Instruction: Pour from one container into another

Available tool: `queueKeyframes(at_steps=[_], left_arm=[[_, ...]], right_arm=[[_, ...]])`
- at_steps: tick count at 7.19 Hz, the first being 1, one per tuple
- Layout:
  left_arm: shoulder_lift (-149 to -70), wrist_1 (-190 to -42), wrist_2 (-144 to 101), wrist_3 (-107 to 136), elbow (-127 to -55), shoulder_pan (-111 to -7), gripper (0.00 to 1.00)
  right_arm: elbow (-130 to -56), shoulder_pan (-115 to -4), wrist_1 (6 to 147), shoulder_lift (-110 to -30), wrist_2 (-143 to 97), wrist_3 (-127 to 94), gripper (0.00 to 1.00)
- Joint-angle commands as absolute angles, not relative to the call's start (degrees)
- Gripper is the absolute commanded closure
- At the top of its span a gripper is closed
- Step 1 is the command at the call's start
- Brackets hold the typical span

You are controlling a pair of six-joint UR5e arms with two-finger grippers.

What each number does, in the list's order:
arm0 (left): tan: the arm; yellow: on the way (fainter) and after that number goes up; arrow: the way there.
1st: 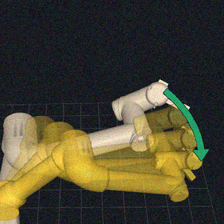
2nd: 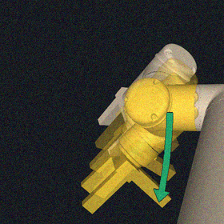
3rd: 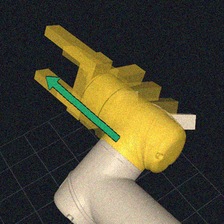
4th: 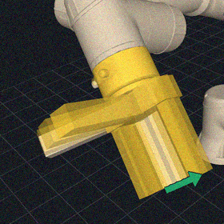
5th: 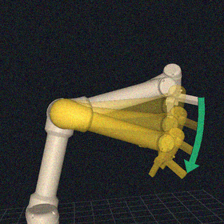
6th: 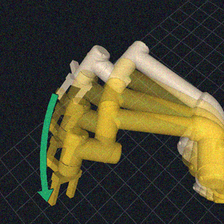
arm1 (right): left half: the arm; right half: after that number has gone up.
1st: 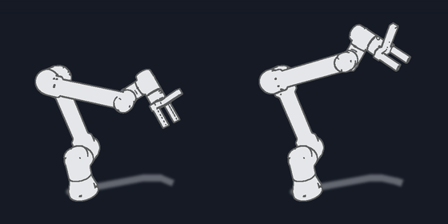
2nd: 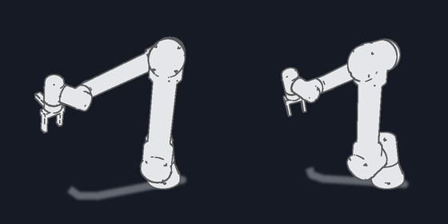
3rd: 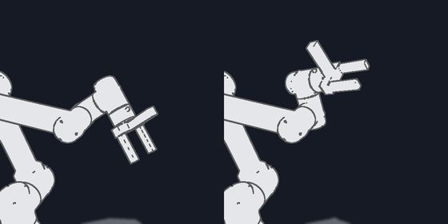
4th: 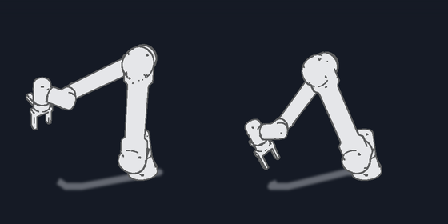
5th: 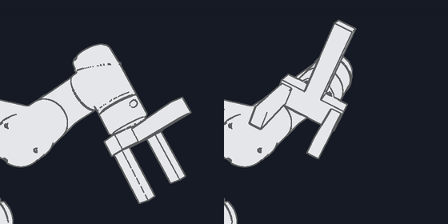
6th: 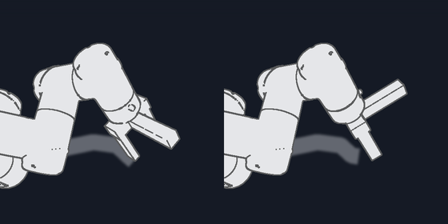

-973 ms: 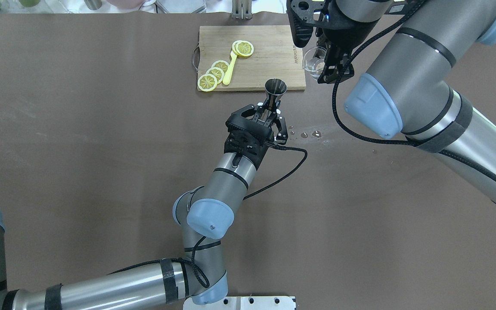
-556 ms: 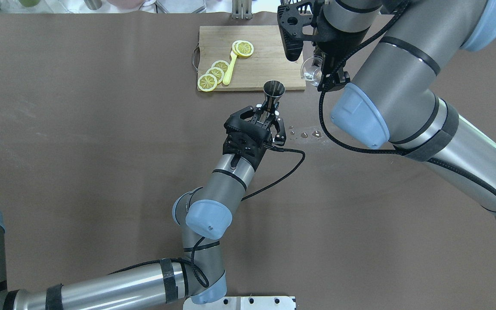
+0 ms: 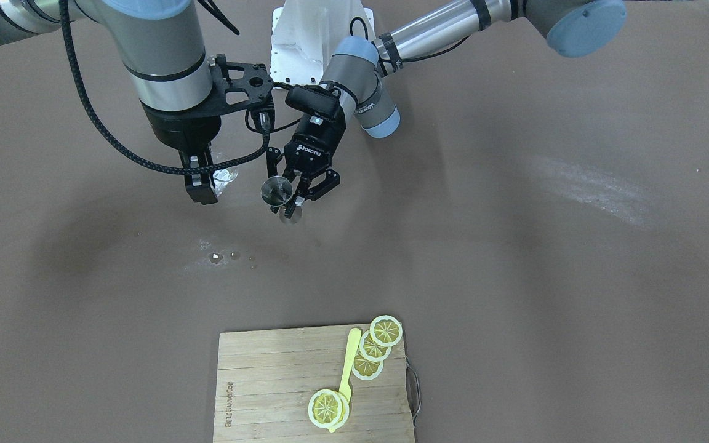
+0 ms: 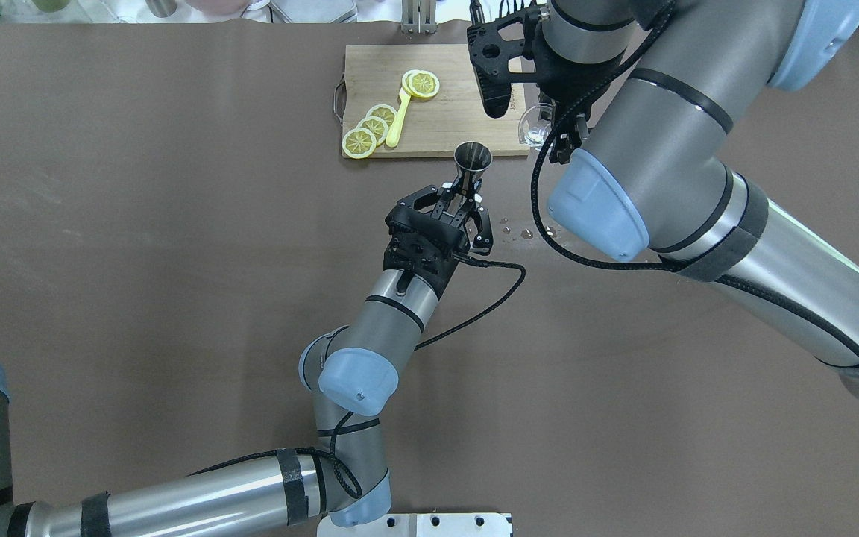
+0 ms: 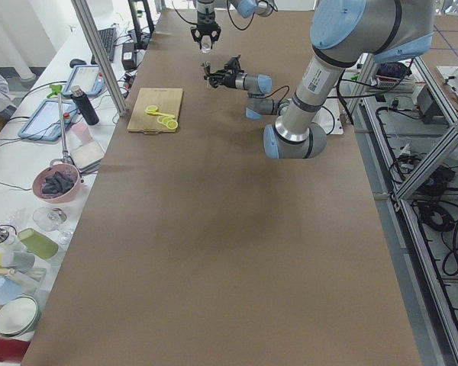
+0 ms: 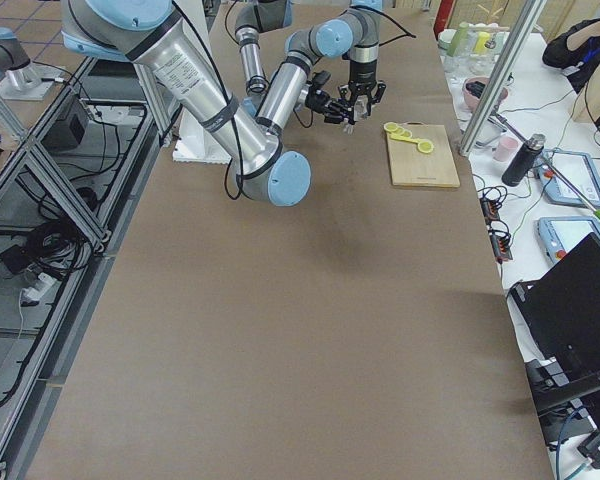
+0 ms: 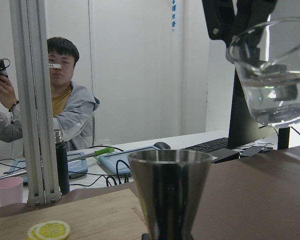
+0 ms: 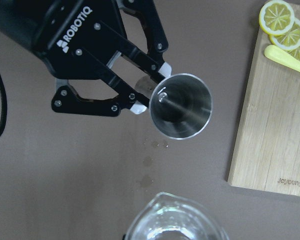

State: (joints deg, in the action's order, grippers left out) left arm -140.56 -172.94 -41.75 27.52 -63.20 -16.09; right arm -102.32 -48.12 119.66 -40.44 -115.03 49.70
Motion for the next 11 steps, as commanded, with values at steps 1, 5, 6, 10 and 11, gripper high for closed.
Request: queueKeyframes(at_steps=[1,5,6,10,11], left_arm=[[-140.62,-172.97,-41.75,27.07,-63.28,-16.08,1.0],[-140.63,-172.97,-41.75,27.07,-63.19,-16.08,1.0],[-140.63,-172.97,-41.75,27.07,-63.19,-16.08,1.0],[-140.63,-172.97,-41.75,27.07,-63.19,-16.17,1.0],[-140.63,-172.97,-41.75,27.07,-63.19,-16.08,1.0]], right_arm=[[-100.03,-47.73,120.23,-38.33,-114.35,49.75,1.0],[-97.91,-46.58,125.06,-35.33,-110.93,52.56,1.0],[-97.91,-46.5,126.37,-35.07,-110.05,52.56,1.0],[-96.42,-45.0,127.44,-33.75,-108.19,52.73,1.0],[-95.37,-44.74,127.53,-33.23,-107.24,52.73,1.0]])
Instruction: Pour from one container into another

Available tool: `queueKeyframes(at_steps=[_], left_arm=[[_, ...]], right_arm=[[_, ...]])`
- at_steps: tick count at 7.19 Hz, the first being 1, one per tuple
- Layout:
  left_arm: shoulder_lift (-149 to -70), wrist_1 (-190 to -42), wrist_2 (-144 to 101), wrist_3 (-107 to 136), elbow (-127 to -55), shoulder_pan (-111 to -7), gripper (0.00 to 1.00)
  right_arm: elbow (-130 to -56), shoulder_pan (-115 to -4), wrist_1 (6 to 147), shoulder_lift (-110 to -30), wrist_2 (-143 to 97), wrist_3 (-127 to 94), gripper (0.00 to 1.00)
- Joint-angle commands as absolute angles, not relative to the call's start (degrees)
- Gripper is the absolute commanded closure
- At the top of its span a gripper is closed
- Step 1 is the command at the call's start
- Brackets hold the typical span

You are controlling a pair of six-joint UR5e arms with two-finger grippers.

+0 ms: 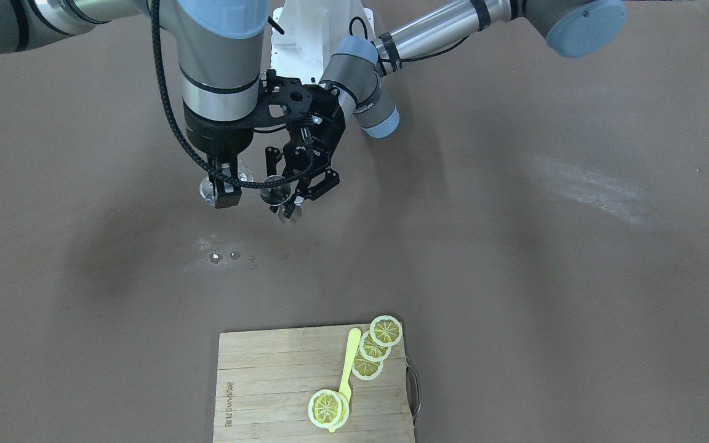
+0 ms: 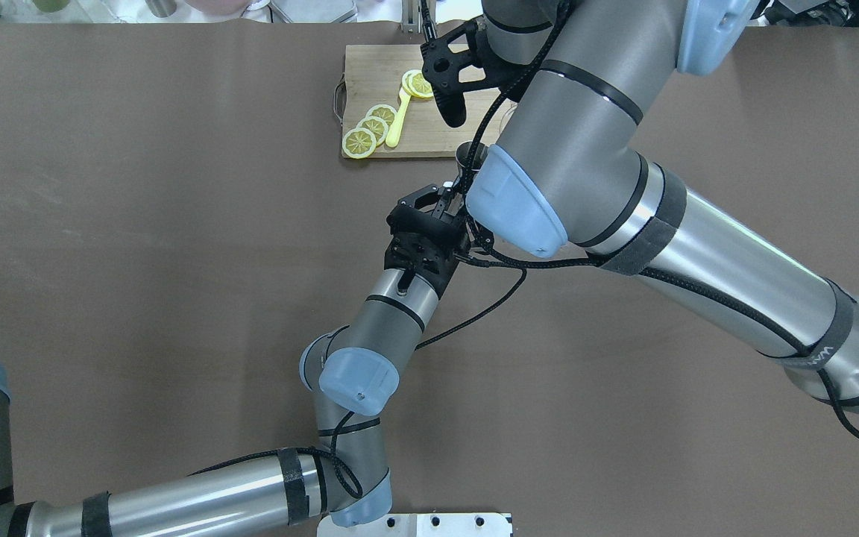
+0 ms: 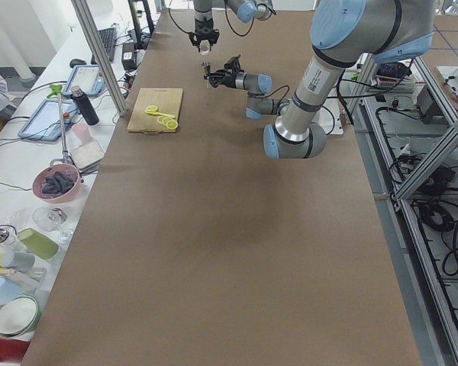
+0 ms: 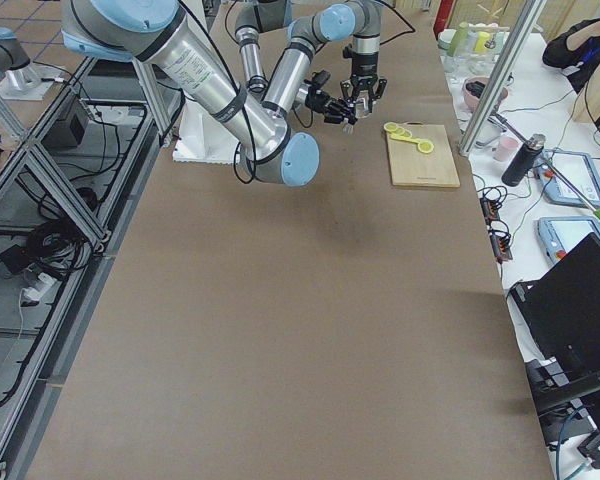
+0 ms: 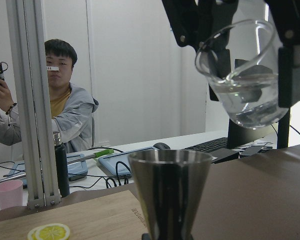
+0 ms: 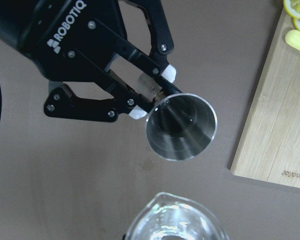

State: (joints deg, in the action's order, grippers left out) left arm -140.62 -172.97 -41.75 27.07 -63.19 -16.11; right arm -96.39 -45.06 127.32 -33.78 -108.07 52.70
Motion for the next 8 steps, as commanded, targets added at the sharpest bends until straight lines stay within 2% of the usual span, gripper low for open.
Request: queueKeyframes(at_steps=[1,5,8], left_arm=[[-140.63,-172.97,-41.75,27.07,-63.19,-16.08,1.0],[-140.63,-172.97,-41.75,27.07,-63.19,-16.08,1.0],[-140.63,-172.97,-41.75,27.07,-63.19,-16.08,1.0]], right_arm=[[-93.97,-44.65,127.53,-32.44,-106.79,52.91,1.0],[-88.17,-43.51,128.75,-28.22,-104.51,53.88,1.0],[-87.1,-42.28,132.53,-26.63,-101.88,56.43,1.0]])
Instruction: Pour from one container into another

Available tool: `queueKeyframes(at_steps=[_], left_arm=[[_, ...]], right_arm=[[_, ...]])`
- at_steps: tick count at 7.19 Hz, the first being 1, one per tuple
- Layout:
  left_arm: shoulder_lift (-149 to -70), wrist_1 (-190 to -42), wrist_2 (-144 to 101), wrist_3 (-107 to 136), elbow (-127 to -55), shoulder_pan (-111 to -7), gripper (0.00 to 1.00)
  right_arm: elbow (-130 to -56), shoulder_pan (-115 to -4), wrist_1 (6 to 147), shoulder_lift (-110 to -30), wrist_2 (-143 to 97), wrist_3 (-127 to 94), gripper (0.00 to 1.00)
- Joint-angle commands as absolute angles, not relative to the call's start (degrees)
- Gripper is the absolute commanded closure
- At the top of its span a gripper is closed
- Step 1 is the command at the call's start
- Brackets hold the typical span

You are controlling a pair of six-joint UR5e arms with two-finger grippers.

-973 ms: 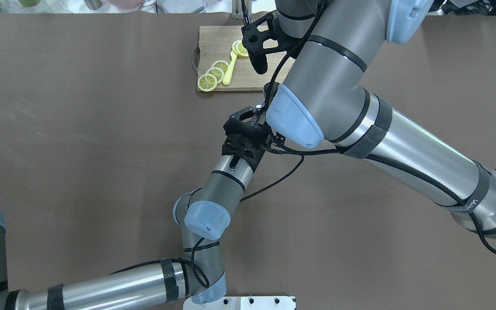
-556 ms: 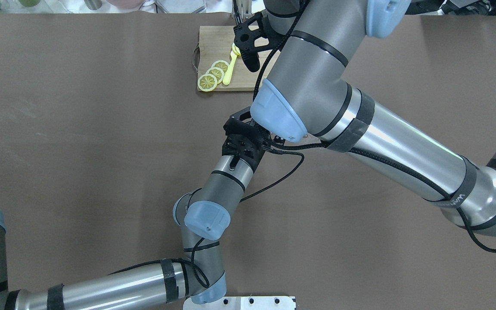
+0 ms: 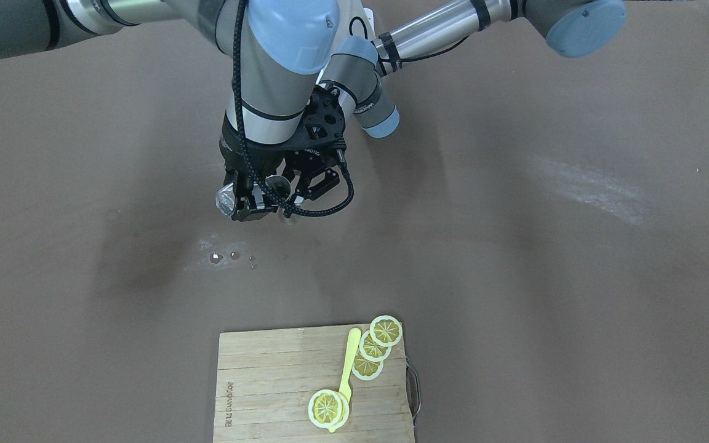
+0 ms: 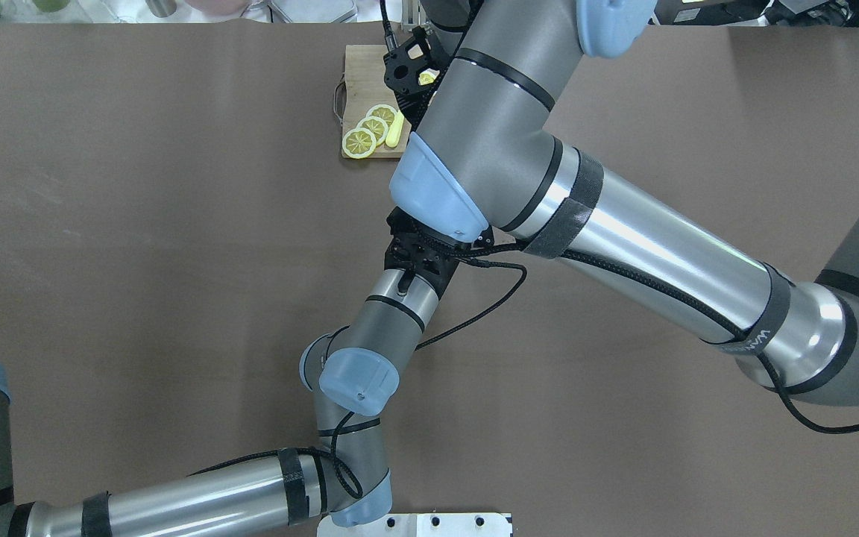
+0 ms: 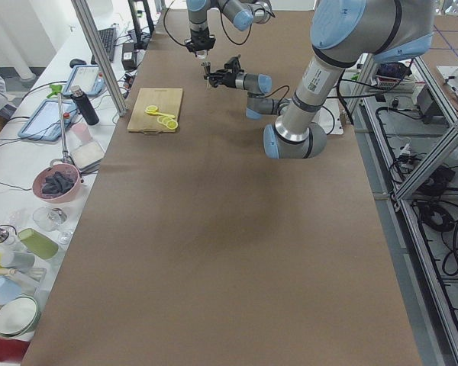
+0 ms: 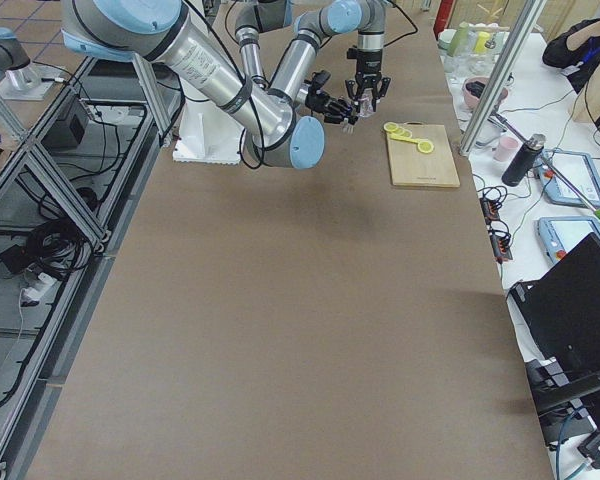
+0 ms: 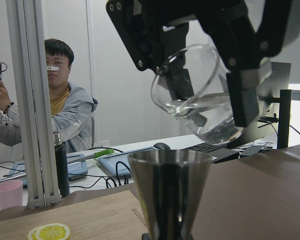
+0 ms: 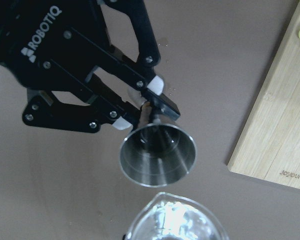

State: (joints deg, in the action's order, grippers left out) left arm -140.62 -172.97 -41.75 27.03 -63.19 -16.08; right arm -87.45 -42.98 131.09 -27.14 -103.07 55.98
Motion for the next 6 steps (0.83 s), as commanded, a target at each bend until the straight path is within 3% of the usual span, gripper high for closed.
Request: queueKeyframes(at_steps=[1,6], left_arm=[[-140.63,-172.97,-41.75,26.98,-63.19,-16.08,1.0],[-140.63,-172.88,-41.75,26.98,-63.19,-16.08,1.0]], right_arm=[[-87.1,-41.67,133.58,-26.63,-101.43,56.43,1.0],[-86.14,-40.96,138.16,-24.62,-100.46,57.39,1.0]])
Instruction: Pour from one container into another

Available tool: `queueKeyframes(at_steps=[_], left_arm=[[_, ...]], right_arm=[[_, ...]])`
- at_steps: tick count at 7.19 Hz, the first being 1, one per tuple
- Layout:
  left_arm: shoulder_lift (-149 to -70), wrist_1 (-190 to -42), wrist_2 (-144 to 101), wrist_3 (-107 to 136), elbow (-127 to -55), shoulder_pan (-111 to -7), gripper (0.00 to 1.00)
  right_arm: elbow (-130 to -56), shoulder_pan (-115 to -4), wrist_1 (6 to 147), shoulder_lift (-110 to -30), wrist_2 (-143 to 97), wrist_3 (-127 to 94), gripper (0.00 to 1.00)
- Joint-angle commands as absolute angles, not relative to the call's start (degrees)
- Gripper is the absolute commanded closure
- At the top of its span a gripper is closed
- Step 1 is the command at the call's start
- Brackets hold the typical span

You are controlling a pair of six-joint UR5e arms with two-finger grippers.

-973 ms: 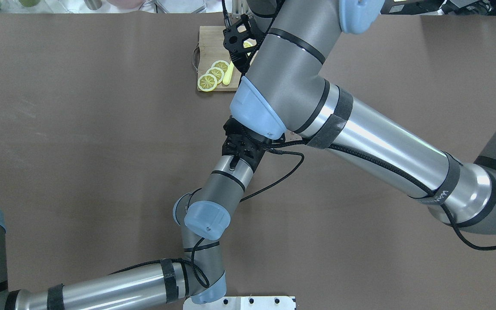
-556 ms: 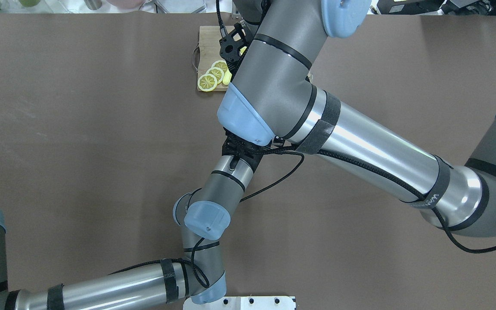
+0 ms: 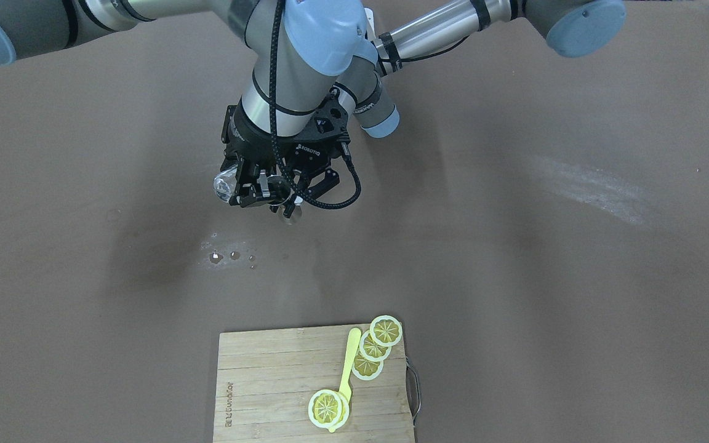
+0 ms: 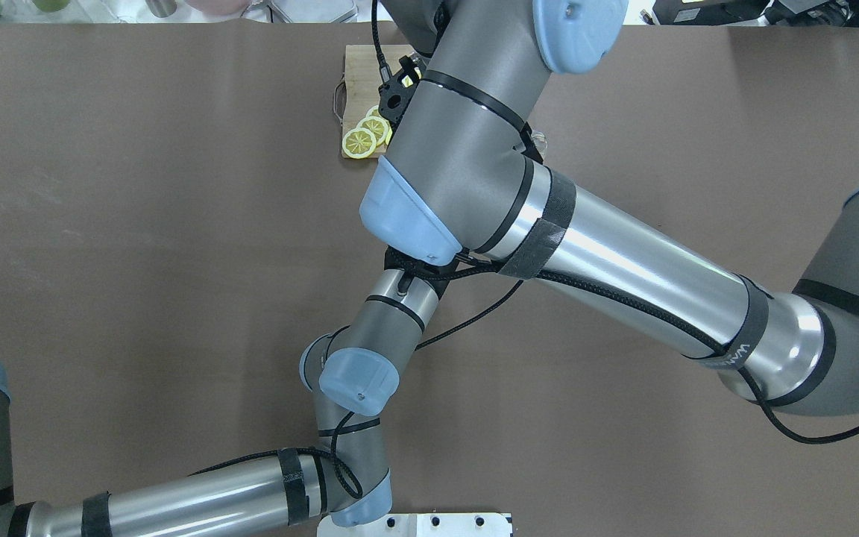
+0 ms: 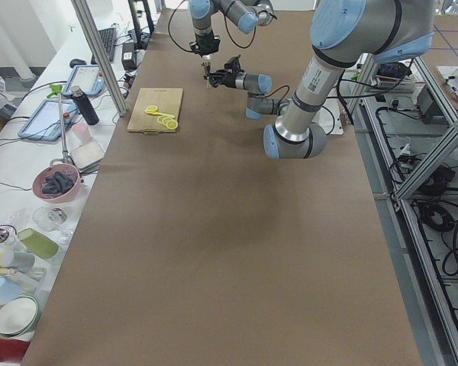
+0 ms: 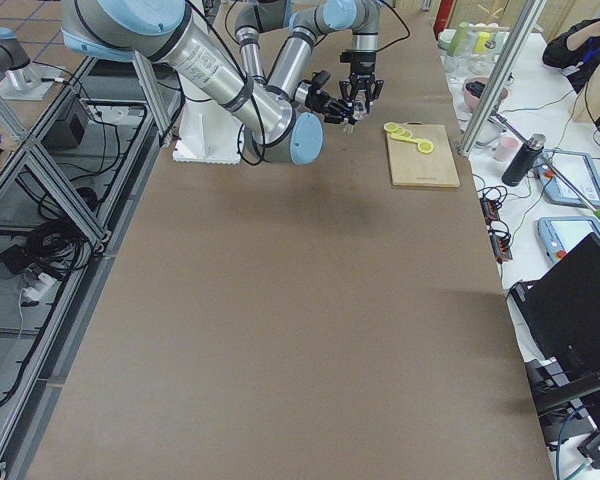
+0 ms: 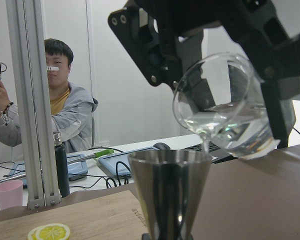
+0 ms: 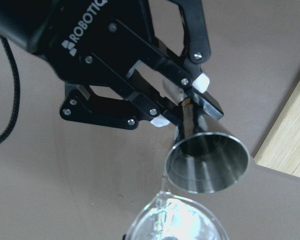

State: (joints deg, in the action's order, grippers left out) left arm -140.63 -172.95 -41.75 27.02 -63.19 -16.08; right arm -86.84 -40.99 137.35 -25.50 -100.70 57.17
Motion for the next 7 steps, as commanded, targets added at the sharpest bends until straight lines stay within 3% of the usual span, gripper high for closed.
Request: queueKeyframes(at_steps=[1,7], left_arm=[[-140.63,-172.97,-41.75,27.07,-63.19,-16.08,1.0],[-140.63,-172.97,-41.75,27.07,-63.19,-16.17,1.0]], right_arm=[[-84.91,-40.96,138.16,-23.83,-100.28,57.91,1.0],[-83.93,-41.31,137.73,-23.29,-98.87,58.79,1.0]])
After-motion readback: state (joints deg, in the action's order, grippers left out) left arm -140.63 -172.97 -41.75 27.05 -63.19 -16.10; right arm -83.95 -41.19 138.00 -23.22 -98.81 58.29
